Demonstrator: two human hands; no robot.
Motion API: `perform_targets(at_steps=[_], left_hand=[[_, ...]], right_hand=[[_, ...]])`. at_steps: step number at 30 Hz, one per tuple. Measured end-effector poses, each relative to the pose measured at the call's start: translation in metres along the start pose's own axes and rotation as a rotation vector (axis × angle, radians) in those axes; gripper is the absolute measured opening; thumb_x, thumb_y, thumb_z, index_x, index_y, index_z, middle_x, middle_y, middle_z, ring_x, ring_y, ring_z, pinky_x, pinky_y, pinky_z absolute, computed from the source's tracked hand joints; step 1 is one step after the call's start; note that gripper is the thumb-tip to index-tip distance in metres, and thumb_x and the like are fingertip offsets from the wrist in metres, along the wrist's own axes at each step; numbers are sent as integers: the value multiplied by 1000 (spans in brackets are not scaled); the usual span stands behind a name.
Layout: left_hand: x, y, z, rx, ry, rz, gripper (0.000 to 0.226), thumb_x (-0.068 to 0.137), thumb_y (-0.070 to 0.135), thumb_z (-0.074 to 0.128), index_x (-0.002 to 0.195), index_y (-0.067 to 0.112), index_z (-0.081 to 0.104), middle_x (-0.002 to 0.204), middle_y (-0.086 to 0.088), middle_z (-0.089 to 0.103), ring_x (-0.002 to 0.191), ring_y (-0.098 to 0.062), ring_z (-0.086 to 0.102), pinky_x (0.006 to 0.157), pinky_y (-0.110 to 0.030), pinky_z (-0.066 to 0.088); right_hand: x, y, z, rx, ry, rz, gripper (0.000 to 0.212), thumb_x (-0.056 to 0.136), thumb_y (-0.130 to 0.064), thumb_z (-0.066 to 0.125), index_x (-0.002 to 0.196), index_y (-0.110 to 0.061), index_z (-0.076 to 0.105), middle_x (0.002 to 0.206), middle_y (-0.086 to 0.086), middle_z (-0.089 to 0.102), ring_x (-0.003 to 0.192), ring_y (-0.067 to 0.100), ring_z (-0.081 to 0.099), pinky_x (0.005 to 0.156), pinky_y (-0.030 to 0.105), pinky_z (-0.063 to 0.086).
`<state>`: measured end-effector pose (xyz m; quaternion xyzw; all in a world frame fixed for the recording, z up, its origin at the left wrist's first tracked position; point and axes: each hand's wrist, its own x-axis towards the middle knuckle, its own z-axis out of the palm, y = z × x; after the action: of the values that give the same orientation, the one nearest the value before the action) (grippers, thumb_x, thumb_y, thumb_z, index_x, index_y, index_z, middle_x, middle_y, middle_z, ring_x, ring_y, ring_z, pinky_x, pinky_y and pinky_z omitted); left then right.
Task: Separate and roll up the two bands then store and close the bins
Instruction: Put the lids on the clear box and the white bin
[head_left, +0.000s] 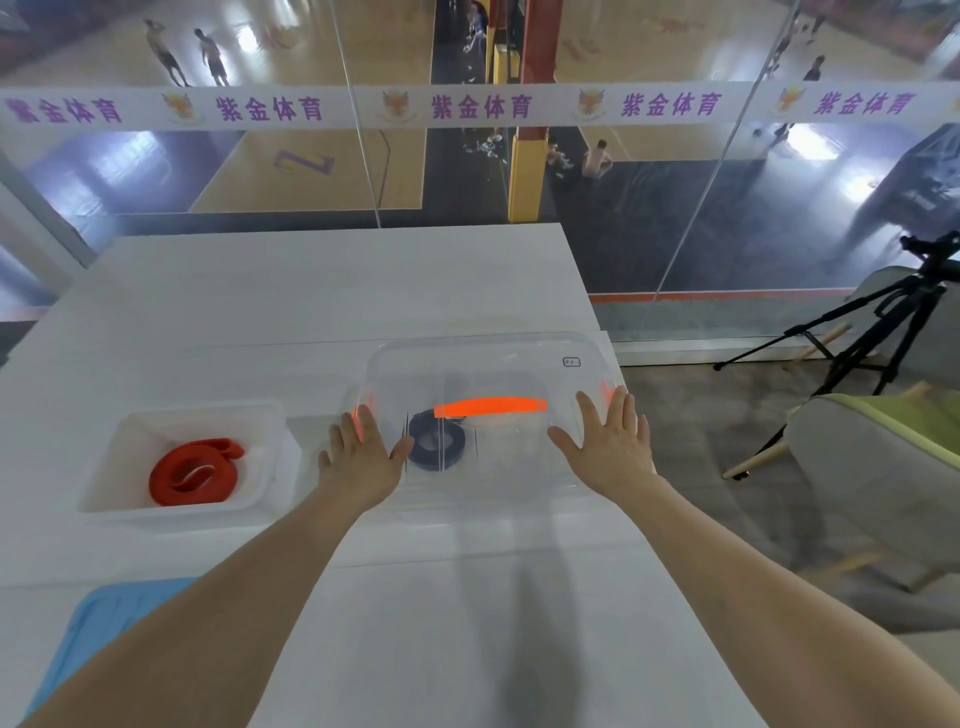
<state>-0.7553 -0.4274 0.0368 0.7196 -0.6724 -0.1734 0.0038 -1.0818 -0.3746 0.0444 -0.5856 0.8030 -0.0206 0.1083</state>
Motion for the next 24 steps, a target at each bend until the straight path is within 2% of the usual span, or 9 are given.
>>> perform_targets(at_steps=[3, 7, 11, 18, 24], left_hand=[[-16, 3, -7, 24, 31, 78, 82, 100, 65, 28, 162, 18, 2, 169, -16, 7, 155, -36, 10, 121, -54, 24], [-64, -1, -13, 35, 179, 214, 68, 102, 56, 33, 158, 17, 28, 164, -15, 29, 150, -34, 31, 116, -50, 37], [-114, -33, -14, 44, 225, 273, 60, 103, 45, 43, 156, 19, 36, 159, -12, 39, 146, -31, 39, 113, -47, 41], [-164, -168, -5, 18, 233, 226, 54, 95, 36, 63, 144, 14, 54, 144, -15, 57, 132, -35, 57, 100, -50, 51], [-178, -316, -5, -9, 58, 102, 56, 101, 40, 53, 152, 18, 45, 155, -13, 47, 141, -34, 47, 107, -50, 44]], right_hand=[[-12, -8, -4, -23, 94, -45, 70, 101, -68, 36, 159, -28, 32, 173, 24, 8, 161, 43, 2, 127, 61, 10], [-50, -43, -7, -26, 152, -180, 56, 103, -53, 48, 151, -23, 48, 169, 17, 30, 160, 40, 20, 128, 55, 22], [-99, -98, 9, 50, 253, -295, 42, 96, -41, 64, 133, -21, 65, 155, 16, 53, 150, 39, 42, 117, 55, 40], [-193, -218, 63, 121, 243, -436, 35, 93, -32, 69, 126, -24, 66, 146, 9, 60, 142, 32, 52, 109, 47, 51], [-272, -331, 135, 144, 77, -367, 38, 92, -29, 69, 129, -24, 66, 145, 7, 62, 140, 30, 55, 107, 47, 52]])
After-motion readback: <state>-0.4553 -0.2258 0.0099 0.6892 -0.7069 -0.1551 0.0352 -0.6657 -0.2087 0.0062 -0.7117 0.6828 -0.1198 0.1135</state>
